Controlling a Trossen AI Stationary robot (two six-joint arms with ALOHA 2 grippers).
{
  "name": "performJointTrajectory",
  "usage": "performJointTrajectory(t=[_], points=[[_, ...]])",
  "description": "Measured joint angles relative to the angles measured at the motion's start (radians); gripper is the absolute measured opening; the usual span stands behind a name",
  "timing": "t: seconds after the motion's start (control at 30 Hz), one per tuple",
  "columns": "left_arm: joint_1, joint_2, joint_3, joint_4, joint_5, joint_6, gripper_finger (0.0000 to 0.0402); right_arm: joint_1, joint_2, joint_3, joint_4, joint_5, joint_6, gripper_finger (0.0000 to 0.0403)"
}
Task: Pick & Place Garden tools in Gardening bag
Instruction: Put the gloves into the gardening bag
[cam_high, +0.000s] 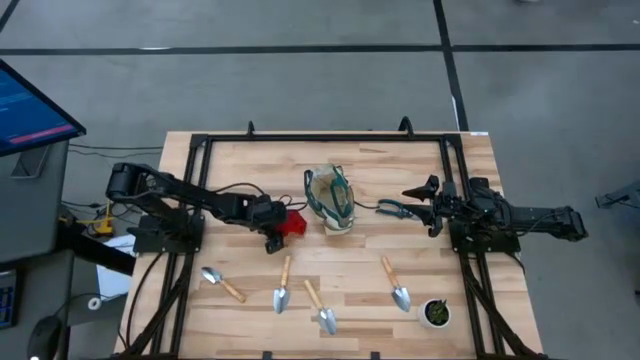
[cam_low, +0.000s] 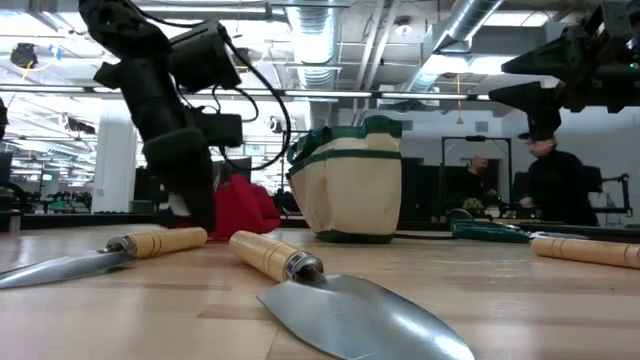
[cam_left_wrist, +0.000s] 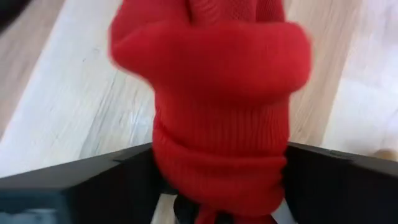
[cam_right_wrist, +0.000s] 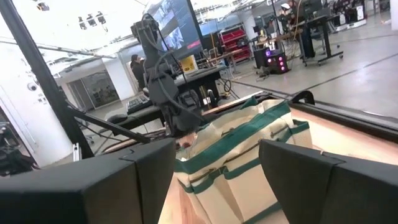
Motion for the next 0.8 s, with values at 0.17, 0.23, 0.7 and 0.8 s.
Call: performJointTrajectory(t=[0.17,0.23,0.7,0.8], points=[[0.004,-0.04,0.031,-0.001,0.0,-0.042,0.0087,0.0,0.0,0.0,-0.004,0.0,-0.001,0.0225],[0.005,-0.076,0.042,0.003,-0.001,-0.087,0.0043,0.0,0.0,0.0,-0.007,0.0,-0.001,0.0224],[0.002,-0.438,0.256,0.022,-0.364,-0.526,0.0046,0.0,-0.001,0.0,-0.04,-0.001,-0.001,0.0211],[0.011,-0.416,0.331,0.029,-0.376,-0.454,0.0046,0.0,0.0,0.0,-0.04,-0.001,-0.001,0.021]])
